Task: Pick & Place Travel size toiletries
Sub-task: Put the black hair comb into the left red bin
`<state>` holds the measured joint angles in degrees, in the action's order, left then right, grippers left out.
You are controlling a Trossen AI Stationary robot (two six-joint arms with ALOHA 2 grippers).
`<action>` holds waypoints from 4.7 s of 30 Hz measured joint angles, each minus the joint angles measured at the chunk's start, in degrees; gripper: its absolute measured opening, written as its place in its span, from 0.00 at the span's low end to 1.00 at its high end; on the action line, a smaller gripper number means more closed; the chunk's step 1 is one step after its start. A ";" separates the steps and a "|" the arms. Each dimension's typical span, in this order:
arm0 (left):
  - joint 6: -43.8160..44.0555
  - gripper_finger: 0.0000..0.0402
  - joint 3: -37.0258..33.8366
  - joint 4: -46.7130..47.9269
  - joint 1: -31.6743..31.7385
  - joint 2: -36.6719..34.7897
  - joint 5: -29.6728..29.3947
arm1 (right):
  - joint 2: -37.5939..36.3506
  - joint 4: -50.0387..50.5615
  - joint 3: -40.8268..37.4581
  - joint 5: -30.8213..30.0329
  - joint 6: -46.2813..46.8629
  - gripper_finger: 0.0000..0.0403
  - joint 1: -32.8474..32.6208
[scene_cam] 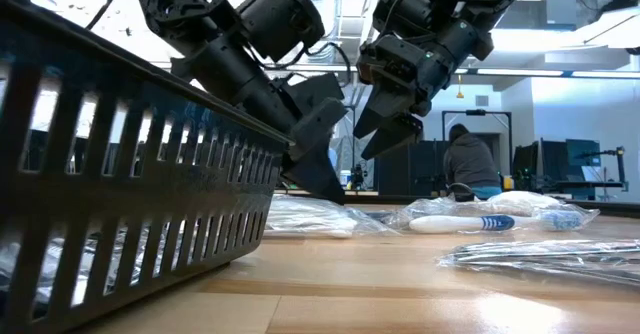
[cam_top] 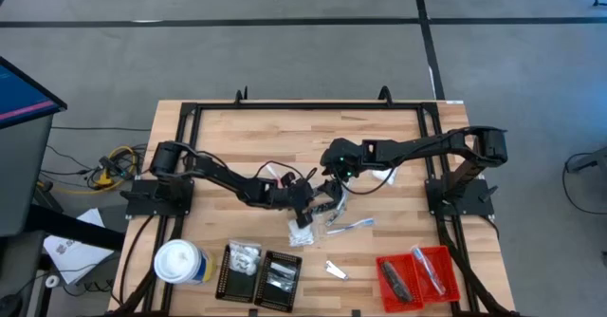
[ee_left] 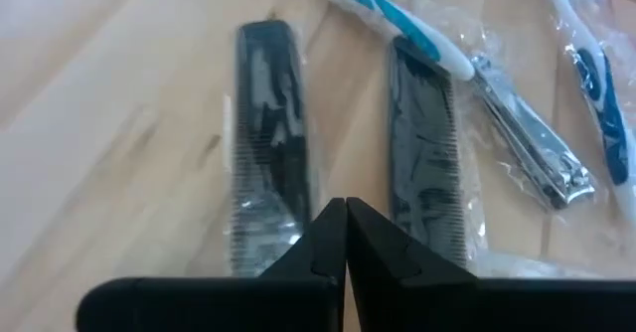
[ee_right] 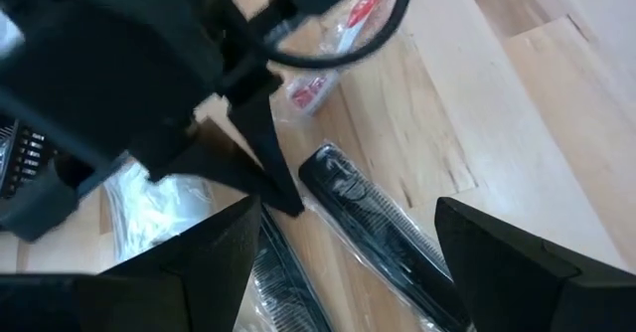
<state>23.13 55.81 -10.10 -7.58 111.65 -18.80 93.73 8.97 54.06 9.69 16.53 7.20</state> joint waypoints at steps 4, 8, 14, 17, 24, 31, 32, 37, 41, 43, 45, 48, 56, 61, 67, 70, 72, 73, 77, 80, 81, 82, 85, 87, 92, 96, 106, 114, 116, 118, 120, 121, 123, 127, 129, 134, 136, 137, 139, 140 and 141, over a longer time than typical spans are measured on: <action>1.53 0.00 0.07 -0.04 0.05 1.78 1.49 | 0.00 -0.24 0.00 0.00 0.00 0.73 0.00; 2.41 0.00 0.28 0.82 -0.08 2.30 1.48 | 0.00 -0.15 0.00 0.00 0.00 0.73 -0.06; 2.41 0.00 0.27 3.10 -0.76 2.05 1.73 | 0.01 0.44 0.00 0.00 0.00 0.73 -0.04; 2.69 0.00 0.42 6.45 -0.80 1.86 1.83 | 0.00 1.21 0.00 0.86 0.29 0.73 -0.04; 2.97 0.00 0.19 8.24 -1.74 0.42 0.95 | 0.00 1.51 0.00 1.18 0.48 0.73 -0.80; 1.30 0.00 -0.23 10.08 -4.71 -4.51 -5.94 | 0.00 1.44 0.00 1.20 0.48 0.73 -1.62; 1.32 0.00 -0.06 9.47 -4.36 -4.63 -6.26 | 0.00 1.42 0.00 1.20 0.48 0.73 -1.62; 1.27 0.00 -0.22 9.28 -2.88 -3.82 -6.05 | 0.00 1.25 0.00 1.20 0.97 0.73 -1.62; 1.32 0.00 -0.41 8.31 -2.68 -3.10 -4.43 | 0.00 1.16 0.00 1.20 1.07 0.73 -1.62; 1.32 0.00 -0.55 8.39 -3.00 -2.98 -4.22 | 0.00 0.80 0.00 1.20 1.06 0.73 -1.62; 1.32 0.00 -0.37 7.41 -3.01 -2.57 -4.21 | 0.00 0.72 0.00 1.20 1.05 0.73 -1.62; 1.45 0.00 -0.43 7.47 -2.98 -2.12 -4.17 | 0.00 0.61 0.00 1.20 1.05 0.73 -1.62; 2.64 0.00 -0.28 6.72 -2.68 -0.39 -2.75 | 0.00 0.39 0.00 1.22 1.05 0.73 -1.62; 2.76 0.00 -0.22 7.03 -3.00 -0.30 -2.27 | 0.00 0.49 0.00 1.22 1.06 0.73 -1.62; 2.69 0.00 -0.36 7.36 -3.05 -0.28 -2.26 | 1.29 0.48 0.00 1.22 1.66 0.73 -1.92; 2.59 0.00 -0.98 6.80 -3.19 -0.28 -2.31 | 4.12 -0.51 0.00 1.22 2.94 0.73 -1.31; 2.61 0.00 -1.28 6.75 -3.19 -0.30 -2.30 | 6.06 -1.13 -0.02 1.18 3.49 0.73 -0.63; 2.61 0.00 -1.41 6.76 -3.19 -0.30 -2.28 | 7.02 -1.42 0.12 1.15 3.64 0.73 -0.28; 2.52 0.00 -1.51 6.77 -3.30 -0.30 -2.29 | 9.66 -1.31 1.87 1.03 3.65 0.74 0.79; 1.67 0.00 -1.55 6.77 -3.36 -0.28 -2.28 | 11.31 -1.89 3.96 1.05 3.61 0.74 0.81; 1.56 0.00 -1.57 6.79 -3.36 -0.28 -2.28 | 12.21 -1.84 4.72 1.13 3.61 0.74 0.81; 1.56 0.00 -1.57 6.75 -3.36 -0.28 -2.28 | 13.21 -1.78 5.46 1.69 3.62 0.74 0.81; 1.56 0.00 -1.59 6.74 -3.36 -0.28 -2.26 | 17.49 -0.39 8.74 5.92 3.36 0.74 0.12; 1.52 0.00 -1.61 6.66 -3.36 -0.26 -2.25 | 19.87 2.76 11.31 7.61 2.41 0.74 -0.56; 1.33 0.00 -1.70 6.48 -3.43 -0.28 -2.38 | 22.23 6.08 14.61 10.75 -0.45 0.74 -1.98; 1.32 0.00 -1.66 6.72 -3.43 -0.26 -2.39 | 20.63 6.73 14.56 12.13 -0.44 0.74 -3.05; 1.38 0.00 -1.75 6.44 -3.34 -0.21 -3.14 | 18.14 11.23 14.34 13.77 -0.59 0.72 -6.18; 1.54 0.00 -1.70 6.33 -3.30 -0.21 -2.15 | 18.25 11.80 14.34 4.44 3.27 0.56 -6.12; 1.54 0.00 -1.70 6.32 -3.30 -0.21 -2.25 | 18.25 11.76 14.38 3.69 3.47 0.50 -6.12; 1.54 0.00 -1.70 6.31 -3.30 -0.21 -2.24 | 18.25 11.76 14.38 3.51 3.45 0.44 -6.15; 1.51 0.00 -1.70 6.29 -3.29 -0.21 -2.26 | 18.25 11.76 14.38 3.52 3.45 0.38 -6.31; 1.51 0.00 -1.70 6.29 -3.27 -0.21 -2.28 | 18.25 11.75 14.38 3.54 3.45 0.36 -6.47; 1.46 0.00 -1.72 6.26 -3.27 -0.21 -2.34 | 18.25 11.50 14.38 3.52 3.40 0.30 -6.85; 1.42 0.00 -1.72 6.20 -3.28 -0.17 -2.83 | 18.21 11.52 14.38 3.52 3.25 0.22 -7.25; 1.43 0.00 -1.72 6.18 -3.36 -0.17 -2.81 | 18.21 11.52 14.38 3.54 3.48 0.18 -7.24; 1.48 0.00 -1.72 6.10 -3.38 -0.17 -2.74 | 18.18 11.52 14.38 3.54 3.73 0.12 -7.21; 1.51 0.00 -1.72 6.04 -3.38 -0.17 -2.70 | 18.18 11.60 14.40 3.45 3.92 0.08 -7.21; 1.54 0.00 -1.72 6.01 -3.38 -0.17 -2.63 | 18.18 11.72 14.40 3.26 4.06 0.06 -7.21; 1.56 0.00 -1.72 5.94 -3.38 -0.17 -2.74 | 18.16 11.82 14.40 3.01 4.09 0.02 -7.13; 1.56 0.00 -1.72 5.92 -3.52 -0.17 -2.91 | 18.16 11.85 14.40 2.58 4.14 0.02 -7.13; 1.57 0.00 -1.72 5.88 -3.68 -0.17 -3.25 | 18.14 11.88 14.40 1.90 4.44 0.02 -7.17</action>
<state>24.70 54.08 -4.22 -11.26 111.48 -22.04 111.87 20.85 68.47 11.59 20.97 0.03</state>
